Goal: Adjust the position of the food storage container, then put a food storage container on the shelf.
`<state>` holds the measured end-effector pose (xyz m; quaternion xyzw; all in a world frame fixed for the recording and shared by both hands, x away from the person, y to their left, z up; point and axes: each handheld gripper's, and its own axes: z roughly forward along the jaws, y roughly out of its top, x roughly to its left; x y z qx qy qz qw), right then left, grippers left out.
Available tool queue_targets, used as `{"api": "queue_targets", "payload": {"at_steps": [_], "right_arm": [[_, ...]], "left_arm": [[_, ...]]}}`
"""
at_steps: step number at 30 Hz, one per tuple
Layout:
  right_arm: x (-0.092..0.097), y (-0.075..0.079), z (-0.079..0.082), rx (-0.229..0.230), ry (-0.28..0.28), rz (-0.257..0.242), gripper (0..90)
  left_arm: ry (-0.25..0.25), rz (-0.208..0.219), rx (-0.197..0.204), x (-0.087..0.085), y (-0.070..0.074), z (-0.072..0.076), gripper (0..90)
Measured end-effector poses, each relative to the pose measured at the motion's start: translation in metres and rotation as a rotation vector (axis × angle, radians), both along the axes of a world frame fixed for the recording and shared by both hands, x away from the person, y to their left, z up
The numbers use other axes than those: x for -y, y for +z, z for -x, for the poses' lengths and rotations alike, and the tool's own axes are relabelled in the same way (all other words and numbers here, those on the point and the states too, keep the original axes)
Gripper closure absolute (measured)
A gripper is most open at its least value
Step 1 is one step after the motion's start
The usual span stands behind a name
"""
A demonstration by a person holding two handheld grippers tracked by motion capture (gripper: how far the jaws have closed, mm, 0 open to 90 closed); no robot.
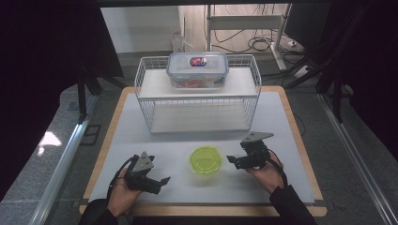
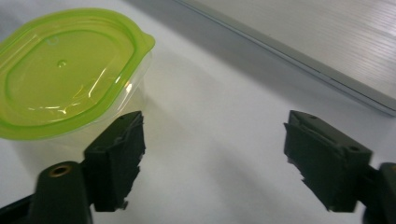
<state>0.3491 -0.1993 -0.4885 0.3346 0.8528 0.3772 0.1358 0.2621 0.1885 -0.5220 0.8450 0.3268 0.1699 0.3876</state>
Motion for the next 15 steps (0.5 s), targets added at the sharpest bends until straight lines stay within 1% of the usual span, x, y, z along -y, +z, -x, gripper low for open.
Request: {"api": "queue_targets", "payload": {"at_steps": [1,3,4,6,7,8,9,10,12,13,14,15], "right_arm": [[0.0003,-0.0006,-0.0003,-0.001,-0.001,0.002,15.3],[0.0009,-0.0012,-0.0008,-0.001,-0.002,0.0,14.1],[0.0022,-0.0025,-0.0022,-0.015,-0.004,-0.012,11.5],[0.0028,-0.0035,-0.0035,-0.032,-0.008,-0.028,9.5],[0.0028,-0.0035,-0.0035,-0.032,-0.008,-0.028,9.5],[0.0033,-0.004,-0.0039,-0.037,-0.003,-0.03,6.1],[0.0033,-0.004,-0.0039,-0.037,-0.003,-0.03,6.1],[0.0029,-0.0037,-0.0035,-0.042,0.004,-0.039,3.2],[0.0023,-0.0021,-0.0026,-0.039,0.015,-0.044,0.0],[0.0023,-0.0021,-0.0026,-0.039,0.015,-0.044,0.0],[0.0016,-0.0014,-0.0021,-0.033,0.022,-0.044,0.0],[-0.0002,0.0001,-0.0005,-0.012,0.028,-0.042,0.0]], "left_arm": [[0.0,0.0,-0.001,0.0,-0.0001,-0.0001,3.4],[-0.001,0.0,-0.003,0.0,-0.0002,-0.0002,3.3],[-0.002,0.0,-0.003,0.0,-0.0003,-0.0002,3.3],[-0.002,-0.001,-0.005,0.0001,-0.0004,-0.0002,3.3],[-0.002,-0.001,-0.005,0.0001,-0.0004,-0.0002,3.3],[-0.002,-0.001,-0.005,0.0002,-0.0004,-0.0002,3.4],[-0.002,-0.001,-0.005,0.0004,-0.0003,-0.0002,3.4],[-0.003,-0.003,-0.005,0.0007,-0.0004,-0.0003,3.3],[-0.004,-0.006,-0.006,0.0009,-0.0007,-0.0005,3.4],[-0.004,-0.006,-0.006,0.0009,-0.0007,-0.0005,3.3],[-0.005,-0.006,-0.007,0.0009,-0.0009,-0.0006,3.3],[-0.004,-0.003,-0.01,0.0007,-0.0012,-0.0008,3.3]]}}
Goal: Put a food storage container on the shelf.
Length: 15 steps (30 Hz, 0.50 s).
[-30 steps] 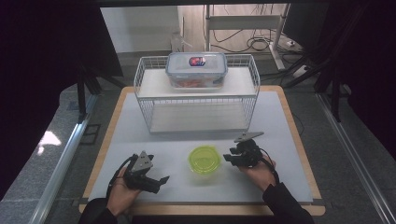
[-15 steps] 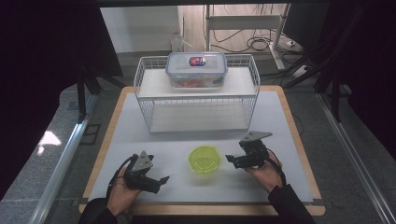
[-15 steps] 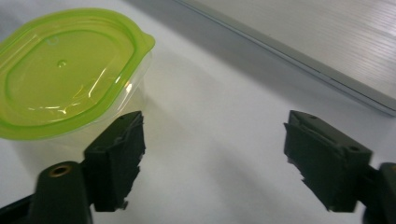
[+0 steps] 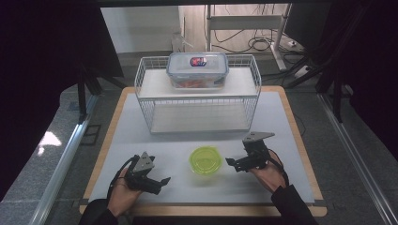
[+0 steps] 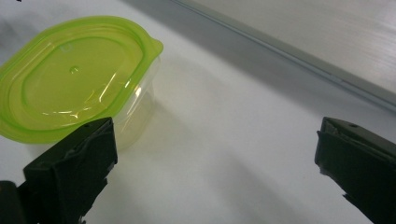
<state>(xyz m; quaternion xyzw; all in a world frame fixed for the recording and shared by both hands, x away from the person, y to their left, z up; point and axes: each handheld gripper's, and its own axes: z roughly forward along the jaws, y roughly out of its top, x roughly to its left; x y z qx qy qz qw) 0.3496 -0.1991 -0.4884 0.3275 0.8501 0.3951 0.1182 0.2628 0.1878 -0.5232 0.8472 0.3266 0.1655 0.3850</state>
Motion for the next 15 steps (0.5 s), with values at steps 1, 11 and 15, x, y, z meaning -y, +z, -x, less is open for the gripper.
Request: {"api": "queue_targets", "payload": {"at_steps": [1,11,15], "right_arm": [[0.0,0.0,0.0,0.0,0.0,0.0,0.0],[-0.009,0.004,0.001,-0.041,0.012,-0.039,0.0],[-0.012,0.006,0.0,-0.07,0.01,-0.056,0.0]], "left_arm": [[0.0,0.0,-0.001,0.0,0.0,0.0,3.3],[-0.003,-0.006,-0.001,0.0,0.0,0.0,3.3],[-0.003,-0.008,-0.001,0.001,-0.001,0.0,3.4]]}}
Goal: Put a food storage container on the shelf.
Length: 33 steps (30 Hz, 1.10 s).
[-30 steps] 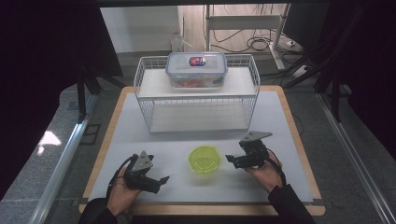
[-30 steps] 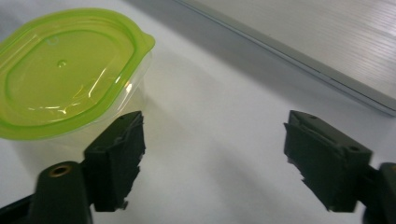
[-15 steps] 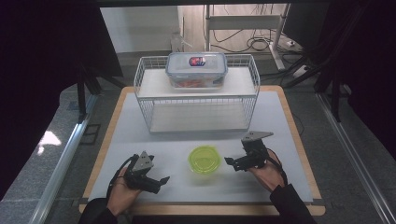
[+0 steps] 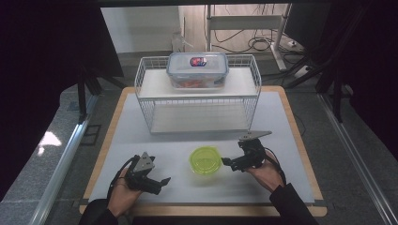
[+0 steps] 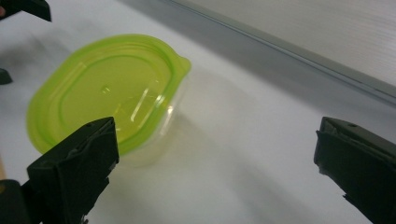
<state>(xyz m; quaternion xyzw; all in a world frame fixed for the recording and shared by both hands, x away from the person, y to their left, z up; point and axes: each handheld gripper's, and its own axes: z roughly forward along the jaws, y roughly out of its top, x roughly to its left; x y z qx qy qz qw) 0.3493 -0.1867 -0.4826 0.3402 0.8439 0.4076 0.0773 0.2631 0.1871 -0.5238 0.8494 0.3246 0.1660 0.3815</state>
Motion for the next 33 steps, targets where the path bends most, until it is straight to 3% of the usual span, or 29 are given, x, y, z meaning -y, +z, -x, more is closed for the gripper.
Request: {"api": "queue_targets", "payload": {"at_steps": [3,6,7,8,9,12,14,15,17,26,33], "right_arm": [[-0.006,0.001,-0.003,-0.065,0.008,-0.005,1.0],[-0.009,0.002,-0.005,-0.079,0.009,-0.01,5.7],[-0.01,0.003,-0.008,-0.09,0.015,-0.02,12.4],[-0.01,0.003,-0.008,-0.09,0.015,-0.02,12.4],[-0.012,0.004,-0.009,-0.104,0.024,-0.037,21.7],[-0.013,0.003,-0.012,-0.132,0.03,-0.06,28.9],[-0.015,0.002,-0.015,-0.169,0.045,-0.078,34.6],[-0.017,-0.001,-0.019,-0.214,0.046,-0.099,41.8],[-0.018,-0.003,-0.022,-0.241,0.056,-0.119,45.9],[-0.025,-0.008,-0.033,-0.313,0.079,-0.147,59.7],[-0.021,-0.008,-0.035,-0.365,0.05,-0.159,70.1]], "left_arm": [[0.0,-0.002,-0.001,0.0,0.0,0.0,3.3],[0.002,-0.002,-0.002,0.0,0.0,0.0,3.3],[0.001,-0.002,-0.002,0.0,0.0,0.0,3.3],[0.001,-0.002,-0.002,0.0,0.0,0.0,3.3],[0.001,-0.004,-0.003,0.0,-0.001,0.0,3.3],[0.001,-0.005,-0.004,0.0,-0.001,0.0,3.4],[0.0,-0.006,-0.004,0.001,-0.001,0.0,3.3],[0.0,-0.007,-0.004,0.001,-0.001,0.0,3.3],[-0.001,-0.007,-0.004,0.001,-0.001,0.0,3.4],[-0.003,-0.008,-0.005,0.001,-0.001,0.0,3.4],[-0.002,-0.008,-0.004,0.001,-0.001,0.0,3.4]]}}
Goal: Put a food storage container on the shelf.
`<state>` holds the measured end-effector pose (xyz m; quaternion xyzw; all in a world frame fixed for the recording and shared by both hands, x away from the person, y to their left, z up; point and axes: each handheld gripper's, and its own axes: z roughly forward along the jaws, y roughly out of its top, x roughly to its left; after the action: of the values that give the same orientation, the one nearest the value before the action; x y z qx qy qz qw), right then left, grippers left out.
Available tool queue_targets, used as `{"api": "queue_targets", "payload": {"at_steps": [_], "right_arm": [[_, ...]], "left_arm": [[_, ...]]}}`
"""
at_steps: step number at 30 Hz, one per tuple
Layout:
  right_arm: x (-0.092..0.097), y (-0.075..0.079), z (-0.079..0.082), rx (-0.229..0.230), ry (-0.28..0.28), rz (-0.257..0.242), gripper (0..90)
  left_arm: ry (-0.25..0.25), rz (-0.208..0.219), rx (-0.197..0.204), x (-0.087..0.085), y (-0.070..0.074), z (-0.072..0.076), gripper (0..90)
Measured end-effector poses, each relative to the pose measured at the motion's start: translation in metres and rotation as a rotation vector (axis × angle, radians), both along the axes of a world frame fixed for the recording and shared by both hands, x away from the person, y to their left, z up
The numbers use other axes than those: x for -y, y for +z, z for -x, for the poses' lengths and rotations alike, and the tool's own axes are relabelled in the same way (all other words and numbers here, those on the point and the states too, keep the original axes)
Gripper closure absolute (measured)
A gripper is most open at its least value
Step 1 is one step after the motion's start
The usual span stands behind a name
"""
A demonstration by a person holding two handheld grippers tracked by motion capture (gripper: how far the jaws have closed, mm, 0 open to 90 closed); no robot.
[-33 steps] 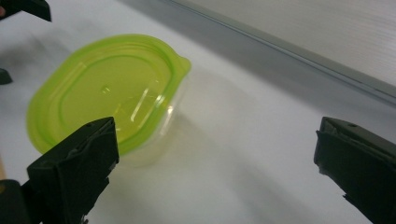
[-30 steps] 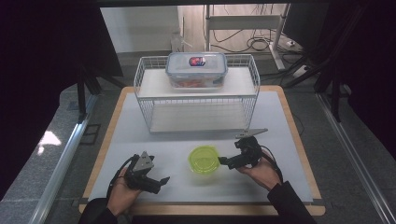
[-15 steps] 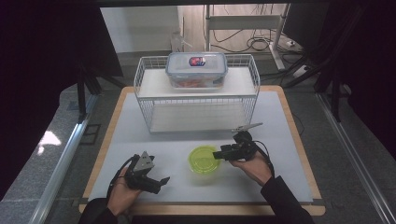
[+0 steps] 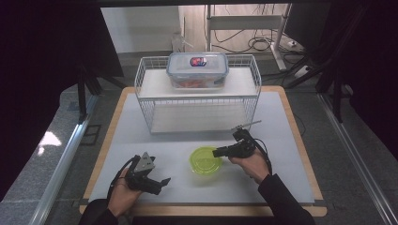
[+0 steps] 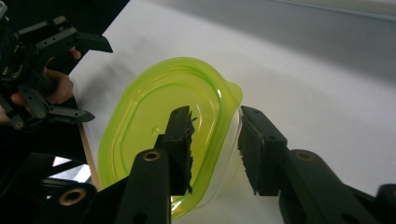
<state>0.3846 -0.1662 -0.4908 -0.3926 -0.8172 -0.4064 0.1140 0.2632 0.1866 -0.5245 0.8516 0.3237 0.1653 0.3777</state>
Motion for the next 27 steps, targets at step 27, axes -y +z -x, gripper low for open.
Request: {"api": "queue_targets", "payload": {"at_steps": [27], "right_arm": [[0.002,0.011,0.004,-0.045,-0.017,-0.079,82.6]], "left_arm": [[-0.001,-0.005,0.004,0.0,0.0,0.0,3.5]]}}
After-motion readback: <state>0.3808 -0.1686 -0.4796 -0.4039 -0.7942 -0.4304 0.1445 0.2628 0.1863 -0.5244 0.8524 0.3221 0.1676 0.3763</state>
